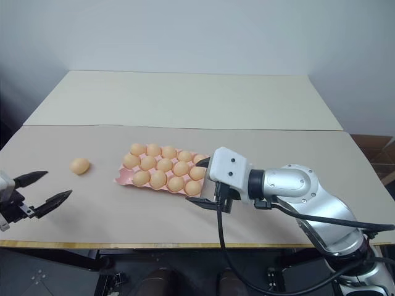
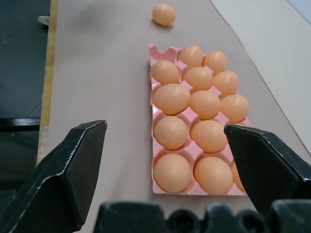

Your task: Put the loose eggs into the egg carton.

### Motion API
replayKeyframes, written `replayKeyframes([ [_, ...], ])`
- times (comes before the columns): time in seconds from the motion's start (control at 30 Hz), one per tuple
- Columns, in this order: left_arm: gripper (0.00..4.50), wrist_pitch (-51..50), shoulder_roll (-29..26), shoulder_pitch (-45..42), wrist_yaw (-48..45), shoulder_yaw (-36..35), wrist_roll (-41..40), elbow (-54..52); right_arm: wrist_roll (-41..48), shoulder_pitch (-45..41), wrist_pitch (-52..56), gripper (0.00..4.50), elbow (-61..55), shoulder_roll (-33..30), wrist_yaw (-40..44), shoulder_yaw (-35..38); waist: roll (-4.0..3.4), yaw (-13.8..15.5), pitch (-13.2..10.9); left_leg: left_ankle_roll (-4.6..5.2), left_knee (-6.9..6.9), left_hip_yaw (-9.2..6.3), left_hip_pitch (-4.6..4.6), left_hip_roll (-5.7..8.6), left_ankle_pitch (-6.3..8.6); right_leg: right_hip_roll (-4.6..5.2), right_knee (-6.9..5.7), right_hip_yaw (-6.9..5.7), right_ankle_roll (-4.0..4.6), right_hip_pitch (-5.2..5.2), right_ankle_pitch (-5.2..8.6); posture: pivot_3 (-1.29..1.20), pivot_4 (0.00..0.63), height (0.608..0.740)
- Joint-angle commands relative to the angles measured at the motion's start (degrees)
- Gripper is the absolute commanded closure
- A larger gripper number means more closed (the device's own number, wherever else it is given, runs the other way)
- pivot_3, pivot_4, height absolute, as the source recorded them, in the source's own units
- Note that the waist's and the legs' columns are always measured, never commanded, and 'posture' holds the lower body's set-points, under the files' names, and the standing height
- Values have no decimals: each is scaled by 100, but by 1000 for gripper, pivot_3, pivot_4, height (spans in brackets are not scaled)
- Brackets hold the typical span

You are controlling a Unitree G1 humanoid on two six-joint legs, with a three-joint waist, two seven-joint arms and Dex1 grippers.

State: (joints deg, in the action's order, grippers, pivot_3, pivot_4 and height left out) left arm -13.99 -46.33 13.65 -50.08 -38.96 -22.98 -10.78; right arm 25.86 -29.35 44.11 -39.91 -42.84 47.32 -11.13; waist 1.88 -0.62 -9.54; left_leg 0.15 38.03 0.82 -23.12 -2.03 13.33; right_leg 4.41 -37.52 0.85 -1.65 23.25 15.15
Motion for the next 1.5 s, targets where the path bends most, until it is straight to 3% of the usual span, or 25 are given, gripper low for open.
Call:
replayKeyframes([
  [0.03,43,-274,60,184,430,-259,100,-385,-8,-167,-254,0,37,-4,171,7,0,-8,0,0,0,0,0,1,0,-1,0,1,0,1,0,0,150,740],
  [0.33,43,-863,143,-86,1167,-114,132,-402,-83,-275,-306,0,119,22,243,-59,0,2,0,0,-1,-3,5,2,0,-1,-3,-1,1,-2,0,0,150,740],
  [0.67,43,-934,199,-2362,1751,1072,450,1416,-127,-219,-182,0,9,38,74,-8,0,1,0,0,-1,-7,1,10,0,-2,-3,-4,0,-2,-1,0,150,740],
  [0.87,43,-1140,271,-3206,1802,1661,576,2226,-119,-96,-41,0,-147,-48,-97,58,2,-11,0,0,-1,-8,-8,10,0,-3,-4,-5,0,6,-1,0,150,740],
  [1.23,43,-1331,310,-3524,1981,2028,768,2910,-71,70,168,0,-378,-118,-336,129,2,-14,0,0,-1,-8,-7,10,0,-2,-8,-5,0,6,-1,0,150,740],
  [1.33,664,-1443,291,-3479,2009,2031,752,2905,-109,56,159,0,-352,-119,-357,97,2,-13,0,0,-1,-9,-7,11,0,-2,-8,-5,0,6,-1,0,150,740],
  [1.5,2152,-1443,289,-3359,2031,2017,783,2900,-142,31,131,0,-298,-100,-379,32,2,-13,0,0,-1,-9,-7,10,0,-2,-8,-5,0,6,-1,0,150,740],
])
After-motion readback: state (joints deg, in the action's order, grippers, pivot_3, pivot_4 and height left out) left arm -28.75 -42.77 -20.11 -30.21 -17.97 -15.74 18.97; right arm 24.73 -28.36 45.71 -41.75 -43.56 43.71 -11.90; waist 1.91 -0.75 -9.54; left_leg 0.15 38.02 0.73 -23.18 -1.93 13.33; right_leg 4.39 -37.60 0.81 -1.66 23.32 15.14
